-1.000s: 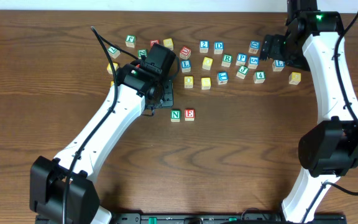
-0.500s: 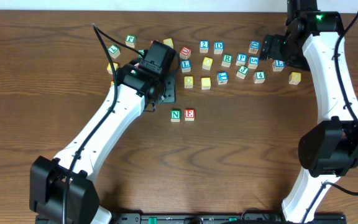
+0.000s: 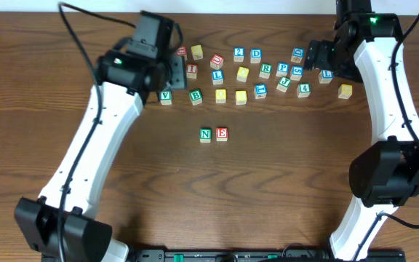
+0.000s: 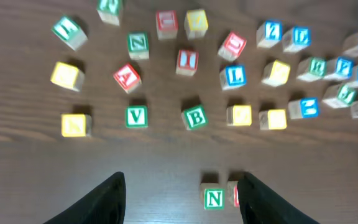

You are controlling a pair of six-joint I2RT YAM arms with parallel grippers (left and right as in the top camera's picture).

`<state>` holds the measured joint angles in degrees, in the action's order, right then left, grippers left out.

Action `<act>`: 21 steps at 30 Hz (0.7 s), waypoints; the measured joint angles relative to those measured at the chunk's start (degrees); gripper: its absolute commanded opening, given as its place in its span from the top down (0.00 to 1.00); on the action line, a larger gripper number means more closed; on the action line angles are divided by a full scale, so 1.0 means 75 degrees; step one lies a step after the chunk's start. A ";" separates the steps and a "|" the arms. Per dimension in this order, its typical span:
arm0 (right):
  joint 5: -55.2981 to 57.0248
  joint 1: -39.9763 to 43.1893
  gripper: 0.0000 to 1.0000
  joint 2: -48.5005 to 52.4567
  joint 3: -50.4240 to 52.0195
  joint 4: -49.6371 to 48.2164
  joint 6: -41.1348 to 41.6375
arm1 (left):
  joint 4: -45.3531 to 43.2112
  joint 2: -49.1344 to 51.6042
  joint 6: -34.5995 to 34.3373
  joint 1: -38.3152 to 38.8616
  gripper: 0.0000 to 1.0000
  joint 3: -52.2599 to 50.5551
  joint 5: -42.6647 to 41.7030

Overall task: Spell out NEURIPS
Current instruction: 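Release the red E and lift the left gripper back to the left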

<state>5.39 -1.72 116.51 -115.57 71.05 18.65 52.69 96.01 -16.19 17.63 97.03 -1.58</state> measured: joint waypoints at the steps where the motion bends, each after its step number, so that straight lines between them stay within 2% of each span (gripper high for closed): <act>1: -0.0003 0.0000 0.01 0.0000 0.0000 -0.0105 0.0015 | 0.0079 0.0000 0.0020 -0.0073 0.43 0.0128 -0.0003; 10: 0.0137 0.0003 0.01 0.0000 0.0000 -0.0230 0.0029 | 0.0781 0.0000 0.0087 -0.0845 0.42 0.0344 -0.0032; 12: 0.0157 0.0000 0.01 0.0000 0.0000 -0.0254 0.0029 | 0.0906 0.0000 0.0102 -0.0918 0.39 0.0344 -0.0032; 21: -0.0230 -0.0137 0.01 0.0000 0.0000 -0.0836 -0.0303 | 0.1037 0.0000 0.0140 -0.0979 0.37 0.0344 -0.0032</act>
<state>3.66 -2.74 116.51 -115.57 64.77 16.38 60.47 96.01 -15.14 10.28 99.61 -1.83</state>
